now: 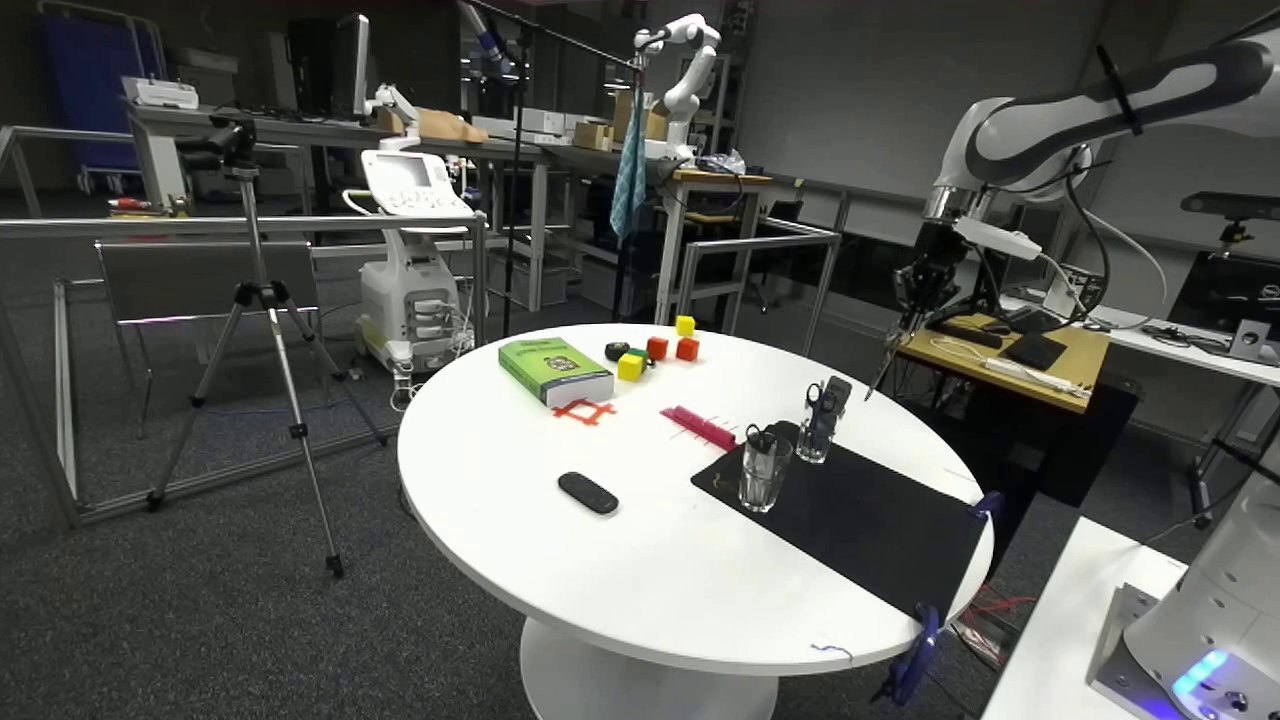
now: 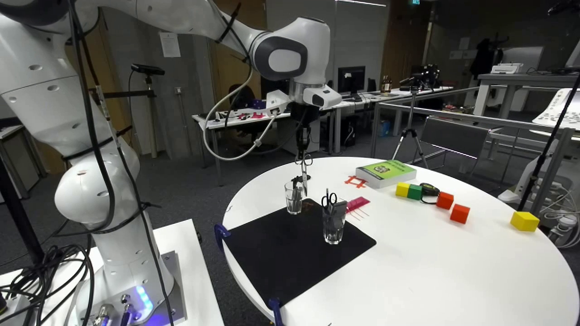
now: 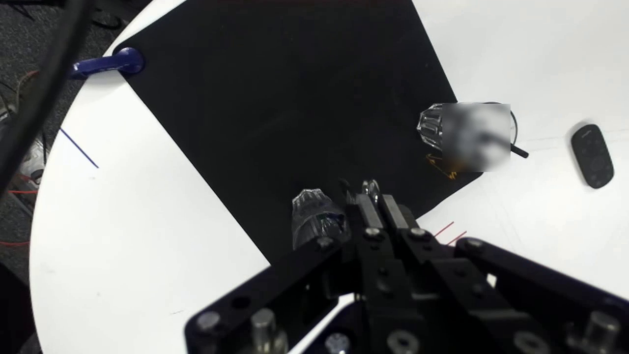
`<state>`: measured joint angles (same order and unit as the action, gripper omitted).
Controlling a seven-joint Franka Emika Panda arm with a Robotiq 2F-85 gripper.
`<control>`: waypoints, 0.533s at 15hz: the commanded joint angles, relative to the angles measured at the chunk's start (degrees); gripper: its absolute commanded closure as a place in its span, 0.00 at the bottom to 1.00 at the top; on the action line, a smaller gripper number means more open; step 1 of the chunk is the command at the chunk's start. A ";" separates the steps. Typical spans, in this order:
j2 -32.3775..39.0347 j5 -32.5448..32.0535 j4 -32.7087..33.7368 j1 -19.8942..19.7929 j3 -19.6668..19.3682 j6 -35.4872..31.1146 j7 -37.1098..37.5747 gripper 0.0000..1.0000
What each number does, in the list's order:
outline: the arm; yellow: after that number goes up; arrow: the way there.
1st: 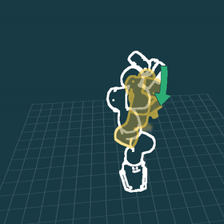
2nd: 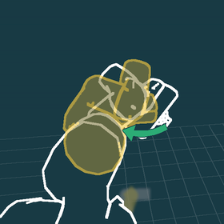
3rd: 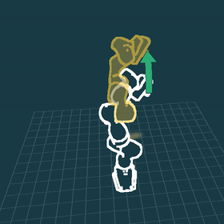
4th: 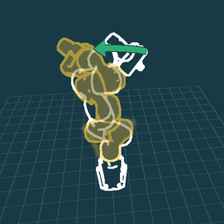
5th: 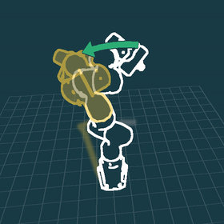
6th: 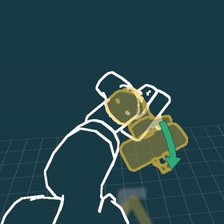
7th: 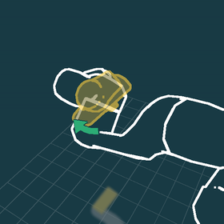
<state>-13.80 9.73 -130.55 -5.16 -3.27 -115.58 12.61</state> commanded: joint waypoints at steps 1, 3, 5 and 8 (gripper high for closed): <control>3.95 -2.08 4.98 -0.64 -1.70 3.55 -4.89 0.99; 5.83 -3.57 6.68 -0.92 -2.41 3.08 -6.65 0.99; 7.69 -5.19 8.44 -0.98 -2.89 2.62 -7.83 0.99; 10.43 -6.66 10.64 -0.87 -3.26 1.73 -9.69 0.99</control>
<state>-6.46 4.61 -123.79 -5.63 -6.34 -114.74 5.51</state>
